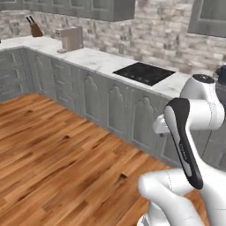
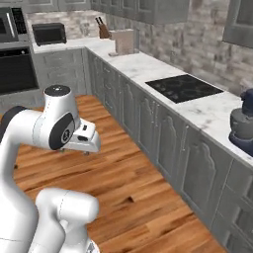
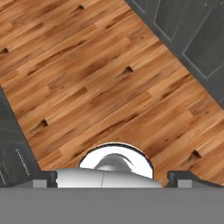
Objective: Navigate to the coffee machine.
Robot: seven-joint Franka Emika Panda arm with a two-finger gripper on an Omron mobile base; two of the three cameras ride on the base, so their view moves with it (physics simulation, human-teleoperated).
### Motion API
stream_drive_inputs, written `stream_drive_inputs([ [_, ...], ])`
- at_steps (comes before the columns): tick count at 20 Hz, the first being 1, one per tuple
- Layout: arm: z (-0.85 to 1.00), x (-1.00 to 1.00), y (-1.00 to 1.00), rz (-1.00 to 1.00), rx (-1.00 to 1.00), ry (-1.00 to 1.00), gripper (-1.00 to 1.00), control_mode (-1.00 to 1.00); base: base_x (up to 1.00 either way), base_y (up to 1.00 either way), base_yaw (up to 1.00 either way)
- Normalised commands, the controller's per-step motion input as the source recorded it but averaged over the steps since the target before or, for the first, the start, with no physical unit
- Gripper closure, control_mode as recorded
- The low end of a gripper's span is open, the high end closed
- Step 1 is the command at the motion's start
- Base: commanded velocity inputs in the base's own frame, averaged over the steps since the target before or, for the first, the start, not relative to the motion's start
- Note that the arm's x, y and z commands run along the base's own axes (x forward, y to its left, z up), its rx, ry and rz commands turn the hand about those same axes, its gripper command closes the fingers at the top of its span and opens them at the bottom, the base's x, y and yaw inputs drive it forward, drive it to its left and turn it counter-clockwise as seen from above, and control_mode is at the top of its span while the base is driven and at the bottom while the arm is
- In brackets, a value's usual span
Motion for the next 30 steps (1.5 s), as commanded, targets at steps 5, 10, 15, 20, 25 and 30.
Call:
stream_drive_inputs([
  [5,0.00,0.00,0.00,0.00,0.00,0.00,-1.00,1.00,1.00,0.17,0.29],
  [10,0.00,0.00,0.00,0.00,0.00,0.00,-1.00,1.00,1.00,0.05,0.18],
  [15,0.00,0.00,0.00,0.00,0.00,0.00,-1.00,1.00,1.00,0.00,0.06],
  [20,0.00,0.00,0.00,0.00,0.00,0.00,-1.00,1.00,1.00,0.00,-0.02],
  [25,0.00,0.00,0.00,0.00,0.00,0.00,-1.00,1.00,1.00,0.00,-0.22],
  [30,0.00,0.00,0.00,0.00,0.00,0.00,-1.00,1.00,1.00,0.09,-0.27],
])
